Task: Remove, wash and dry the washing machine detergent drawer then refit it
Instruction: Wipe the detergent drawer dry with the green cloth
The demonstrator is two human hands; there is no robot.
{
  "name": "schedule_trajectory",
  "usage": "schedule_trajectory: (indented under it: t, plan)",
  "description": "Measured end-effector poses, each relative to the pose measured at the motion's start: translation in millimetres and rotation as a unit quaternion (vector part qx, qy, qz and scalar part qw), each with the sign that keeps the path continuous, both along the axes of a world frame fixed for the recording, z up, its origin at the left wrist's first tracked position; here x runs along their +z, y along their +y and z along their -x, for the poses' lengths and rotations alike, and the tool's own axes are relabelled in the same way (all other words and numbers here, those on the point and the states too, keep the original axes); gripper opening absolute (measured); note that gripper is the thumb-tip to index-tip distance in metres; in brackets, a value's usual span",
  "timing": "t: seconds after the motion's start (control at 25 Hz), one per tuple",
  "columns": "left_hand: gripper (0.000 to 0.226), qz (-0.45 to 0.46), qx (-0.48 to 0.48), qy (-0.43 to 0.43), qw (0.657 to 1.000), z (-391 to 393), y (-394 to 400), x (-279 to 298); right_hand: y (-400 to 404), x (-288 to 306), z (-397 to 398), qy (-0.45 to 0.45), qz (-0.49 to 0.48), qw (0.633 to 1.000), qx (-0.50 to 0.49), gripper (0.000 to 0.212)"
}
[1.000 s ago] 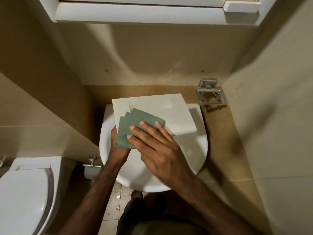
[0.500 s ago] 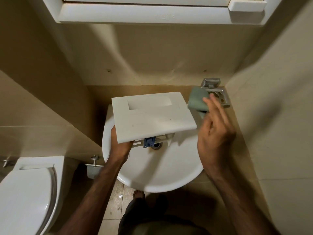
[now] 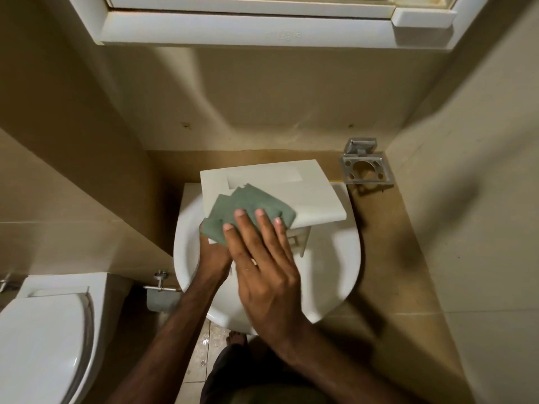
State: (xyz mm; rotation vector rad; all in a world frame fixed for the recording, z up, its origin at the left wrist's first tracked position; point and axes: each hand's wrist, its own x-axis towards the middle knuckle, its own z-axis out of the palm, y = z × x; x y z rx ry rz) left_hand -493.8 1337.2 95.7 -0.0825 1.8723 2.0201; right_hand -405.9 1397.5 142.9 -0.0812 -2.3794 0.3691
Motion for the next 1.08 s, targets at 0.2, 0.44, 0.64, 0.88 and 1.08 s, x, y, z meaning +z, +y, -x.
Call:
schedule_trajectory:
  t: [0.2,0.44,0.64,0.88,1.08]
  plan:
    - [0.044,0.323,0.028,0.284,0.903,-46.8,46.4,42.0,14.7,-2.3,17.6,-0.009,-0.077,0.99,0.115,0.037]
    - [0.038,0.037,0.047,0.096,0.994,25.1,-22.9,8.1,116.7,-14.5,-9.5,-0.019,-0.059,0.998,0.029,0.046]
    - [0.033,0.036,-0.027,0.156,0.987,29.4,-30.4,8.3,131.7,17.8,-6.7,0.034,0.178,0.975,-0.126,0.037]
    - [0.023,0.001,-0.062,0.193,0.979,27.3,-20.5,12.1,64.3,38.9,32.1,-0.077,0.044,0.993,0.072,0.041]
    - [0.017,0.014,-0.078,0.188,0.979,31.9,-19.6,14.8,113.8,47.2,33.9,-0.108,0.006,0.994,-0.016,0.039]
